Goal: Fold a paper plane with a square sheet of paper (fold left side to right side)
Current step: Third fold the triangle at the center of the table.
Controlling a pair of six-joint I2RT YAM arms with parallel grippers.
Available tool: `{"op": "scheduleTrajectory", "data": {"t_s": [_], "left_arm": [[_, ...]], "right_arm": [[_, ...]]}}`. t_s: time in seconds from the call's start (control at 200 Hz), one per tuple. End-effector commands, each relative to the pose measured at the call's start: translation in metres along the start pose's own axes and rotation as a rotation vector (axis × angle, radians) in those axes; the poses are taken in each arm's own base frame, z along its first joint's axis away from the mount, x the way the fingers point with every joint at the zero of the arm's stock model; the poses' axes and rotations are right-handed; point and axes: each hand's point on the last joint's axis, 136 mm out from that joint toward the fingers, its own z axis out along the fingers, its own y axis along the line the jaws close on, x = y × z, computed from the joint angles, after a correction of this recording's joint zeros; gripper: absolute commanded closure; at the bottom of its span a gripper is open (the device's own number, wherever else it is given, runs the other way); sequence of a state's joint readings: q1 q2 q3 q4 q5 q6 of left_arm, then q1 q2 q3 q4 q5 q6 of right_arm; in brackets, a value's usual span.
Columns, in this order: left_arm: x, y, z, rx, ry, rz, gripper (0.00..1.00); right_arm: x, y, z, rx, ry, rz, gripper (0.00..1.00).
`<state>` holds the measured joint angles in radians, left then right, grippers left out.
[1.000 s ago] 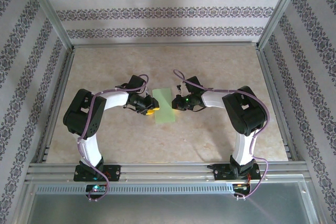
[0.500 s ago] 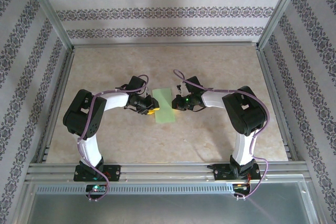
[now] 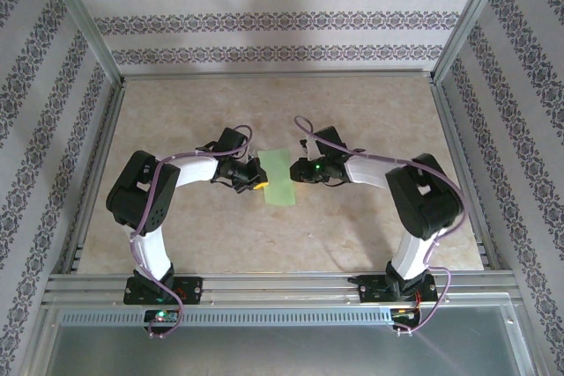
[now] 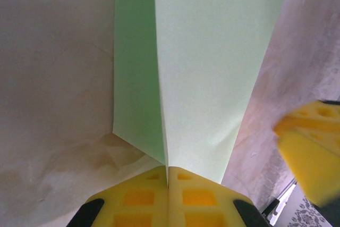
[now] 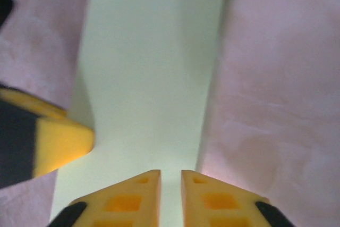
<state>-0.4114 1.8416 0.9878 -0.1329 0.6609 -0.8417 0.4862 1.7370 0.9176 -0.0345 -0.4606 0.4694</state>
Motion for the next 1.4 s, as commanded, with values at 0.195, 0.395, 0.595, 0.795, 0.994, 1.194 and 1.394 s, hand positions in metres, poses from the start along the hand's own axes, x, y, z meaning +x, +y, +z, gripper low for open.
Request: {"op": "scheduleTrajectory", "data": {"t_s": [0.195,0.395,0.595,0.795,0.994,1.194,1.394], "left_arm": [[0.009,-0.026,-0.005,0.089,0.057,-0.012,0.99],[0.011,-0.025,-0.004,0.086,0.081,-0.016,0.99],[0.011,-0.025,-0.002,0.085,0.089,-0.017,0.99],[0.011,-0.025,-0.002,0.081,0.088,-0.014,0.99],[0.011,-0.023,-0.001,0.077,0.088,-0.014,1.0],[0.012,-0.023,-0.002,0.076,0.085,-0.012,1.0],[0.013,-0.02,-0.001,0.071,0.089,-0.015,1.0]], "right_arm": [[0.03,0.067,-0.055,0.196,-0.21,-0.648,0.53],[0.069,0.073,-0.05,0.269,-0.267,-0.961,0.48],[0.09,0.065,-0.029,0.348,-0.225,-1.146,0.38],[0.086,0.079,-0.004,0.357,-0.217,-1.194,0.39],[0.071,0.092,0.021,0.371,-0.253,-1.202,0.42],[0.063,0.093,0.028,0.395,-0.274,-1.18,0.51],[0.062,0.087,0.027,0.423,-0.277,-1.167,0.65]]}}
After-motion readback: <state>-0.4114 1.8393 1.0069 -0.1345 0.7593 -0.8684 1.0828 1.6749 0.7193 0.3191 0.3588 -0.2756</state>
